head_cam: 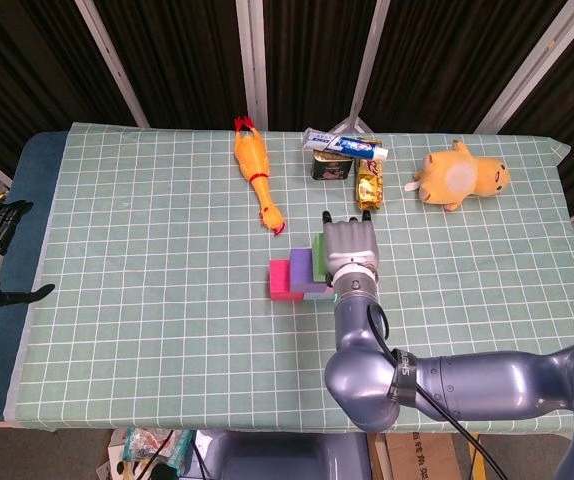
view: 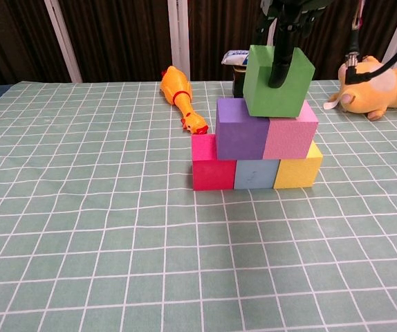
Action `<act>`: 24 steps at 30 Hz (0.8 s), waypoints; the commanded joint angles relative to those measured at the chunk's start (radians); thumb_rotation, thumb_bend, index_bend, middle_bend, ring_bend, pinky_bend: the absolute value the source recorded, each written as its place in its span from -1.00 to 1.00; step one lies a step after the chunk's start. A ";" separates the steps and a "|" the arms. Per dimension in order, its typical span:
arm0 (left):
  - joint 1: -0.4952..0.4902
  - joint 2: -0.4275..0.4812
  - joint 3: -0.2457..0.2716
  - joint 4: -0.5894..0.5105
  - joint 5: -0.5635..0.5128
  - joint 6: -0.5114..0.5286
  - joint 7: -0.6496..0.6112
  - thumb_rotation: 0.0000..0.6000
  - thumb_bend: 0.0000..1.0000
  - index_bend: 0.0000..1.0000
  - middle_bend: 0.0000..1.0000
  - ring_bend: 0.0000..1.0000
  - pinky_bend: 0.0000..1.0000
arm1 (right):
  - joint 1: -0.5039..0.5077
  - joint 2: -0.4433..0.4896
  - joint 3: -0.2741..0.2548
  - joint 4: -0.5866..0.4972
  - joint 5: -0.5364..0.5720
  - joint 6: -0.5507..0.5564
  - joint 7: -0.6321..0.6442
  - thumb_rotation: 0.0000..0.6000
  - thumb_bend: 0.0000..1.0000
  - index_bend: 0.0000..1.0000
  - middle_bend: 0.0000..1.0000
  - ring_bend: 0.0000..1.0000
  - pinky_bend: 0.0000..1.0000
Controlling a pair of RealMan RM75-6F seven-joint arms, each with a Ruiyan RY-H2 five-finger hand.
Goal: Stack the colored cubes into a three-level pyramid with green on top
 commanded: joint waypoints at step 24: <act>0.001 -0.001 -0.002 0.000 -0.001 -0.013 0.002 1.00 -0.72 -1.00 -0.94 -0.96 -0.81 | -0.033 -0.025 0.022 0.001 -0.043 0.021 -0.036 1.00 -0.37 -1.00 -0.28 -0.62 -1.00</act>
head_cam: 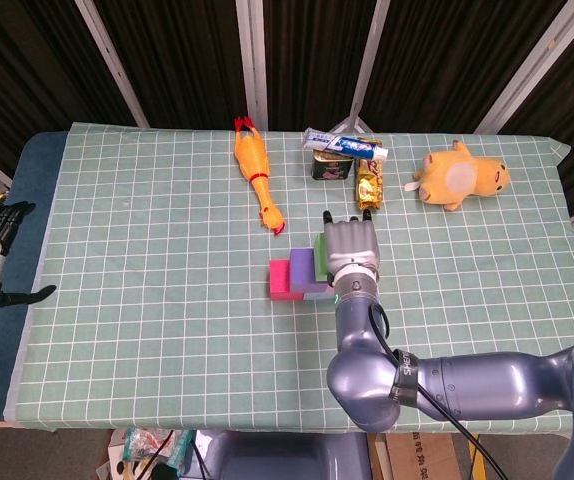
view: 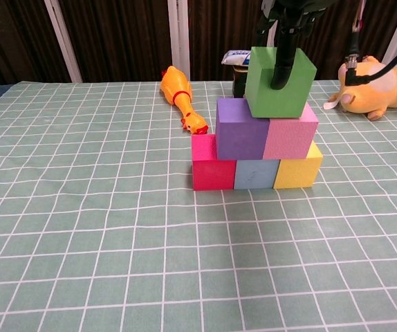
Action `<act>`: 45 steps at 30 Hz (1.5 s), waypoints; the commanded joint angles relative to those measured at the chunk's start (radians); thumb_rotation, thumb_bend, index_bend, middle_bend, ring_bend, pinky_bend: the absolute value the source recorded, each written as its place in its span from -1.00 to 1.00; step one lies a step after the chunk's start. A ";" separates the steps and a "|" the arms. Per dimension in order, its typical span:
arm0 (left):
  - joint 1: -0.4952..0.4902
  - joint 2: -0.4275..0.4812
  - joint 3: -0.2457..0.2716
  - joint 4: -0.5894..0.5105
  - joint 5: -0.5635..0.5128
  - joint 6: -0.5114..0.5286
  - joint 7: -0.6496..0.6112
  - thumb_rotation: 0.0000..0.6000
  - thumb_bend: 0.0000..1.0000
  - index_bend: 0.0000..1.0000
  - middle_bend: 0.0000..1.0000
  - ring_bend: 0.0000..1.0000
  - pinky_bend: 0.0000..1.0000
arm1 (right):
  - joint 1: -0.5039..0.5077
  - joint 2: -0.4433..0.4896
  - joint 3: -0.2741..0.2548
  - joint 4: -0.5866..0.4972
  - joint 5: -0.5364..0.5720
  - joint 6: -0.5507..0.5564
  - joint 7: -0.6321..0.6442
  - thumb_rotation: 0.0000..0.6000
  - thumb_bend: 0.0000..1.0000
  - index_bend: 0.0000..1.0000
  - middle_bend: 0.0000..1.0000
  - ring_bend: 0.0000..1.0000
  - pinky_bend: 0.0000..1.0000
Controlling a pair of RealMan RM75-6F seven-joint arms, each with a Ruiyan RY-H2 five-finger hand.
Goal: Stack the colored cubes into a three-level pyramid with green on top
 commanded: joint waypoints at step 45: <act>0.001 -0.002 -0.002 -0.001 -0.002 -0.007 0.006 1.00 -0.72 -1.00 -0.94 -0.96 -0.81 | -0.032 -0.031 0.025 -0.002 -0.032 0.022 -0.042 1.00 -0.37 -1.00 -0.28 -0.62 -1.00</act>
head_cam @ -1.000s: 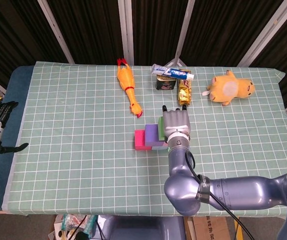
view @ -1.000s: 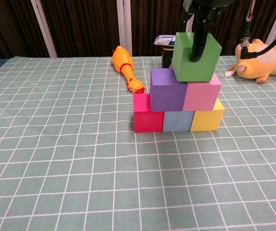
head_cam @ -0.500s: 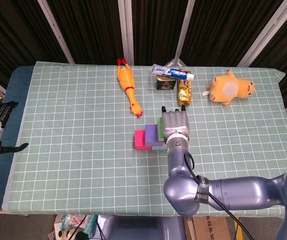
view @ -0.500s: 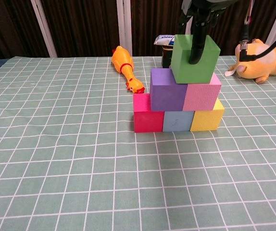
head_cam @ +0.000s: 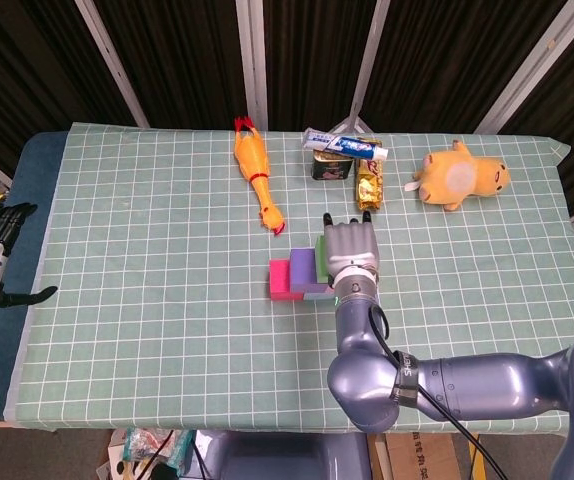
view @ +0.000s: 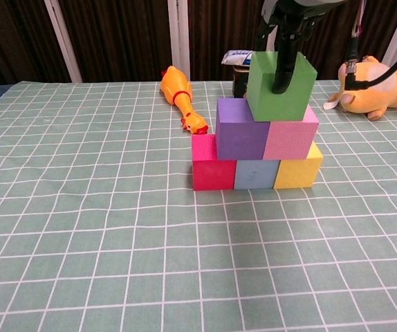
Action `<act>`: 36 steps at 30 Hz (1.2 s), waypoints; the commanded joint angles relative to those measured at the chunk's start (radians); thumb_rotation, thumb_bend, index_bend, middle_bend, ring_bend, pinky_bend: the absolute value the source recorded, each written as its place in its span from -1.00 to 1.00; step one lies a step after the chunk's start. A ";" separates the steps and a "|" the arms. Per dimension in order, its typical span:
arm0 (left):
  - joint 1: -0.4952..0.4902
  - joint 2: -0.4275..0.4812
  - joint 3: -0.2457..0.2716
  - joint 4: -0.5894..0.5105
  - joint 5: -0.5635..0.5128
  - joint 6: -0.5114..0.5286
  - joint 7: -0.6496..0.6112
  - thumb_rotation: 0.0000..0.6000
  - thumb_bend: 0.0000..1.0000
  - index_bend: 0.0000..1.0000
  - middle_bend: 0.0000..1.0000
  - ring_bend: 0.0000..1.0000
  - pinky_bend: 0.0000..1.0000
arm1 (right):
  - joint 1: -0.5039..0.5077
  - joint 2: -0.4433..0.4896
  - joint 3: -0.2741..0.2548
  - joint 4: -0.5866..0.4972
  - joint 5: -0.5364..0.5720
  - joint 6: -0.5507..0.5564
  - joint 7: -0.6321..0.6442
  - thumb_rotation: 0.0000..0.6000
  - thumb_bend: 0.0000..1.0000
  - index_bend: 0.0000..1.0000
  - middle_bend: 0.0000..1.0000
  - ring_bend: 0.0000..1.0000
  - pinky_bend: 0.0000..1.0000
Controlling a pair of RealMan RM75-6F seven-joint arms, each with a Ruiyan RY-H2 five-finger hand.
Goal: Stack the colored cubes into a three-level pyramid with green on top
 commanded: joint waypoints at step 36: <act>0.003 0.006 -0.005 -0.002 -0.006 0.001 -0.006 1.00 -0.72 -1.00 -0.94 -0.96 -0.82 | -0.012 -0.016 0.009 -0.023 -0.045 0.004 0.017 1.00 -0.37 -1.00 -0.95 -1.00 -1.00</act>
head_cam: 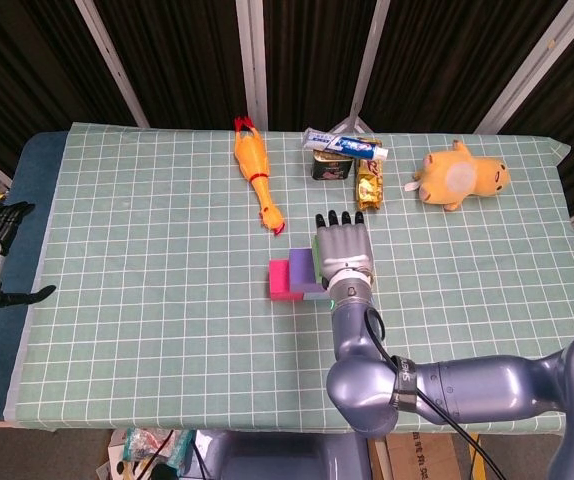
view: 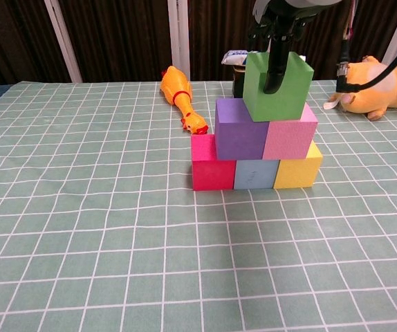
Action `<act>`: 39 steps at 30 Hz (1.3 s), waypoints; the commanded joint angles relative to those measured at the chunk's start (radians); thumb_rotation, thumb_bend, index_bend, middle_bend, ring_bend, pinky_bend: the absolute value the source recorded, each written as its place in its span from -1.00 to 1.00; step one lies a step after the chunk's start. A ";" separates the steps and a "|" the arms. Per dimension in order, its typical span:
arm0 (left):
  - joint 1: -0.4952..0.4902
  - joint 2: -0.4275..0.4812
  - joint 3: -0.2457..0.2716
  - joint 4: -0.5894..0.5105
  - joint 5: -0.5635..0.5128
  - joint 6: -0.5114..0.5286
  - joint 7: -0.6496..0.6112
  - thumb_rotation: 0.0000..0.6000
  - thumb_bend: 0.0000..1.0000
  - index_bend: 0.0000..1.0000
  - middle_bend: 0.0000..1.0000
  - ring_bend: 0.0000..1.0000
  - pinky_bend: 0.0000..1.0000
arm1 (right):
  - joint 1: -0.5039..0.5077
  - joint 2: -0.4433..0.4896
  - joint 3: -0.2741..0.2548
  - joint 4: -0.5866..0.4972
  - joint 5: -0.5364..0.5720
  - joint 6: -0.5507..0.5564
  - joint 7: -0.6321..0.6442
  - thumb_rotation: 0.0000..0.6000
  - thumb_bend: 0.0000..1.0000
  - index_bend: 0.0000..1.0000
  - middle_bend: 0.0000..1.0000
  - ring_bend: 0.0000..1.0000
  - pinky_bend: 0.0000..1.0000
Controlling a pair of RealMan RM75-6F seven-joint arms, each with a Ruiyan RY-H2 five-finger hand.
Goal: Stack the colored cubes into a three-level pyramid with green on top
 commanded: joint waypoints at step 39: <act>0.121 -0.149 0.072 0.139 0.091 0.186 -0.011 1.00 -0.76 -1.00 -1.00 -1.00 -0.87 | -0.917 0.347 -0.592 -0.254 -1.379 0.108 0.847 1.00 -0.37 -1.00 -1.00 -1.00 -1.00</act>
